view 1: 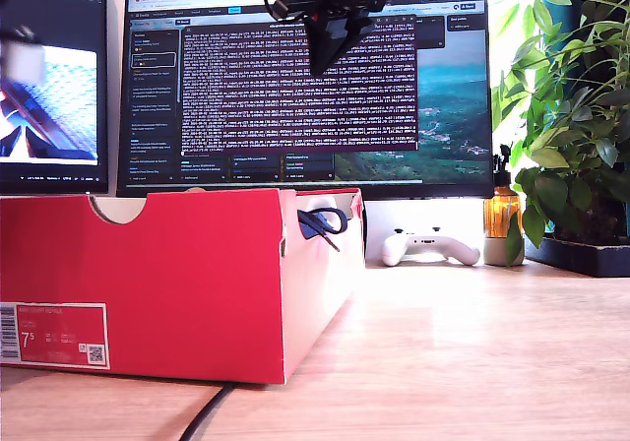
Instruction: Pack the blue shoes by picking the first shoe and placing it inside the red shoebox, left side, then picking and rotating the second shoe and placing it in the shoebox
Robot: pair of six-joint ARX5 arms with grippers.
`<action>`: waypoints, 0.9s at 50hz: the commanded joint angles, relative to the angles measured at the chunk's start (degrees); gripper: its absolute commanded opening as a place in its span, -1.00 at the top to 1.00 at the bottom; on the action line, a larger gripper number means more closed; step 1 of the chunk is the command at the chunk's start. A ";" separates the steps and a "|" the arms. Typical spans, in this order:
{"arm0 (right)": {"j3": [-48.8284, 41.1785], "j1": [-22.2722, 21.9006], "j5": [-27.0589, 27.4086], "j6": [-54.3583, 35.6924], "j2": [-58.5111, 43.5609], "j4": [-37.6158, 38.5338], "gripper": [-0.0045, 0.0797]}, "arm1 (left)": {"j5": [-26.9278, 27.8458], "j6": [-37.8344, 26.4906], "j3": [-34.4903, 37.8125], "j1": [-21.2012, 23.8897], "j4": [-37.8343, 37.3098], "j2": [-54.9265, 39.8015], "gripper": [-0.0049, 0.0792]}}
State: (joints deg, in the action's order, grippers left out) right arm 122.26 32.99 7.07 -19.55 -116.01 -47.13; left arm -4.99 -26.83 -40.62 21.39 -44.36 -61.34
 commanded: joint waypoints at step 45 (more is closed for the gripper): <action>-0.57 -6.03 -7.87 11.98 5.55 -6.56 0.92 | 0.22 19.54 -0.35 1.16 2.84 23.47 0.93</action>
State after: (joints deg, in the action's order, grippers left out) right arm 122.23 26.72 -0.99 -7.75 -114.74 -54.04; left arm -4.80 -7.66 -40.62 22.48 -42.63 -37.95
